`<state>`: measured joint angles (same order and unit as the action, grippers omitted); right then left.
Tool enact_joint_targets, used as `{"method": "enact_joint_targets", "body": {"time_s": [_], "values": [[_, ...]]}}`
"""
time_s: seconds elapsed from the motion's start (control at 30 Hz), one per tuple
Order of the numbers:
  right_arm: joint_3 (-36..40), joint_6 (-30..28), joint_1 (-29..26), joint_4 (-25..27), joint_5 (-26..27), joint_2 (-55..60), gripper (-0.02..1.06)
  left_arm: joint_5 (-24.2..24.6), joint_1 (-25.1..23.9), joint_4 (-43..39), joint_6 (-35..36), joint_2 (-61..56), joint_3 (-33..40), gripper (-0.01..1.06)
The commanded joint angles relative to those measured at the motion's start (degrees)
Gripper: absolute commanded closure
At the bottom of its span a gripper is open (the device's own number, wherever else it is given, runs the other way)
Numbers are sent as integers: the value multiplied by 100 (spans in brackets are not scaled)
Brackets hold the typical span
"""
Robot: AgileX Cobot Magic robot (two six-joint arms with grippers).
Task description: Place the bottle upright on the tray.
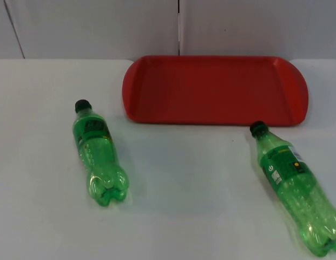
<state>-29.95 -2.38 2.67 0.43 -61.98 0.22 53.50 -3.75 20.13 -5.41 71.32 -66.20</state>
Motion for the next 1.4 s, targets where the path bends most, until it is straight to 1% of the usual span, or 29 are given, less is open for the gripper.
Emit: {"method": "enact_joint_targets", "body": {"time_s": [0.0,0.13,0.43,0.63,0.7,0.77,0.8,0.93,0.97,1.0,1.1,1.17,1.3,1.37], "values": [[38,20,-27,17,16,-22,0,-35,-30,256,-189,183,-72,1],[38,20,-27,17,16,-22,0,-136,-30,457,-335,483,-109,1],[38,20,-27,17,16,-22,0,-388,-8,445,-335,1237,-109,1],[38,20,-27,17,16,-22,0,-617,263,351,-295,1584,-119,1],[38,20,-27,17,16,-22,0,-671,506,57,78,1861,-287,1],[38,20,-27,17,16,-22,0,-620,731,-306,463,2111,-526,1],[38,20,-27,17,16,-22,0,-620,731,-306,463,2111,-526,1],[38,20,-27,17,16,-22,0,-559,1089,-931,1303,2638,-932,1],[38,20,-27,17,16,-22,0,-559,1089,-931,1303,2638,-932,1],[38,20,-27,17,16,-22,0,-486,1146,-988,1505,2778,-1035,1],[38,20,-27,17,16,-22,0,-417,1362,-1001,1819,3131,-1230,1],[38,20,-27,17,16,-22,0,-428,1429,-1012,1918,3234,-1257,1],[38,20,-27,17,16,-22,0,-403,1610,-1032,2381,3635,-1311,1],[38,20,-27,17,16,-22,0,-416,1663,-1032,2435,3755,-1320,1]]}}
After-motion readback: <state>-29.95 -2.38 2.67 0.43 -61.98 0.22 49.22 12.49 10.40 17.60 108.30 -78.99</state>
